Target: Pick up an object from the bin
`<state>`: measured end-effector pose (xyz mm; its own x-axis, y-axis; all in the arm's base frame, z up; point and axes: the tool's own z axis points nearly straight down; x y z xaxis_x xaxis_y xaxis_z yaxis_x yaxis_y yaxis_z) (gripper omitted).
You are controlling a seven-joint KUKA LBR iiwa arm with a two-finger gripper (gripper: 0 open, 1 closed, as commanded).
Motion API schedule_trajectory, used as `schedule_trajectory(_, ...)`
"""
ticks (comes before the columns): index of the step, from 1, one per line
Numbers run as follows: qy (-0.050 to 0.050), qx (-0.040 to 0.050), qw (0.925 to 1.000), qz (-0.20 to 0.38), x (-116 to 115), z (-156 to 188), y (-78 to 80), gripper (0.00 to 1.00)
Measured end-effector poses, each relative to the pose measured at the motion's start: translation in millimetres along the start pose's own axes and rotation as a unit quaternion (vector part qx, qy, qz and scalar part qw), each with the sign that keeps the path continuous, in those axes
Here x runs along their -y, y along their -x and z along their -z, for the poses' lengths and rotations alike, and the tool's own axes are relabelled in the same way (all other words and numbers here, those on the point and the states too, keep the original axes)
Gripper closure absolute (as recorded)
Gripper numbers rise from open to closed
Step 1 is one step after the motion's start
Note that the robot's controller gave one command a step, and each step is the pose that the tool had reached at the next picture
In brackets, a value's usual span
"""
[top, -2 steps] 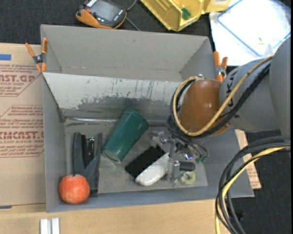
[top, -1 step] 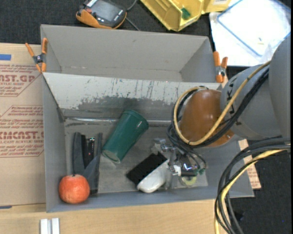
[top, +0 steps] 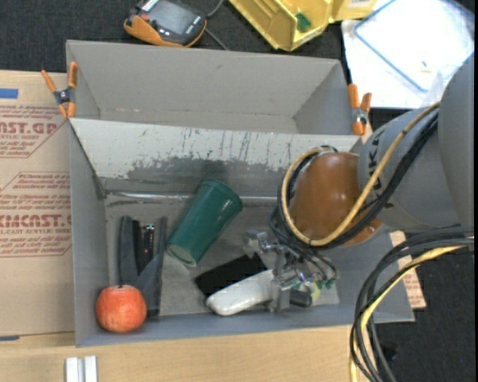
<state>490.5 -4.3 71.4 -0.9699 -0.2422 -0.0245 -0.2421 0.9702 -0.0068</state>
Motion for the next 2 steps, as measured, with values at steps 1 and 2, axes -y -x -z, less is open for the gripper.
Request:
schedule_trajectory(1, 0.002, -0.0044, 0.9995, -0.031, 6.8, -0.1, 7.0, 1.00)
schedule_trajectory(2, 0.002, -0.0044, 0.9995, -0.031, 6.7, -0.1, 7.0, 1.00)
